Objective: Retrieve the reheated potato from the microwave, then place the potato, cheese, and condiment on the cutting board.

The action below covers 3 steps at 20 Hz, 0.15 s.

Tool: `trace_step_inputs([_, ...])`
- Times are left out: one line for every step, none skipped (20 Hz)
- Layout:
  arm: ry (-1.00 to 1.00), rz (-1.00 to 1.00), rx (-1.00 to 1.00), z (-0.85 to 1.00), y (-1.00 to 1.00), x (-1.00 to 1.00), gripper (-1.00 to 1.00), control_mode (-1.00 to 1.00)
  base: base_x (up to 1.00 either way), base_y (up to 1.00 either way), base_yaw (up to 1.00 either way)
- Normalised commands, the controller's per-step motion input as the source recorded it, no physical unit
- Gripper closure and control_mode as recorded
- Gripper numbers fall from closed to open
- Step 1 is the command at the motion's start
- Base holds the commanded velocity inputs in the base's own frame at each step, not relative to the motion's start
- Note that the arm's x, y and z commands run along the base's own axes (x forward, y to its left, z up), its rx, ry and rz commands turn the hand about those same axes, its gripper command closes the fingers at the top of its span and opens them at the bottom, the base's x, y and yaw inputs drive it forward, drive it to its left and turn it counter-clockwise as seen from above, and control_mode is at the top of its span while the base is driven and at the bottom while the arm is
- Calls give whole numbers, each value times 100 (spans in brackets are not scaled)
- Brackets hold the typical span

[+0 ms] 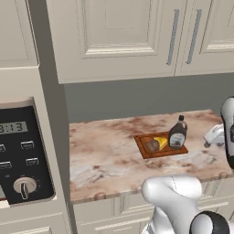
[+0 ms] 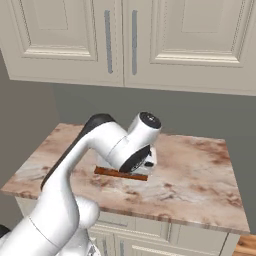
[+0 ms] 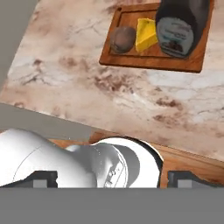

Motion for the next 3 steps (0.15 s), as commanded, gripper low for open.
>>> trace_step_inputs([0, -7, -14, 22, 51, -33, -100, -100, 0, 0, 0])
trace_step_inputs([0, -10, -8, 27, 49, -32, -100, -100, 0, 0, 0])
trace_step_inputs([1, -10, -6, 32, 47, -33, -100, -100, 0, 0, 0])
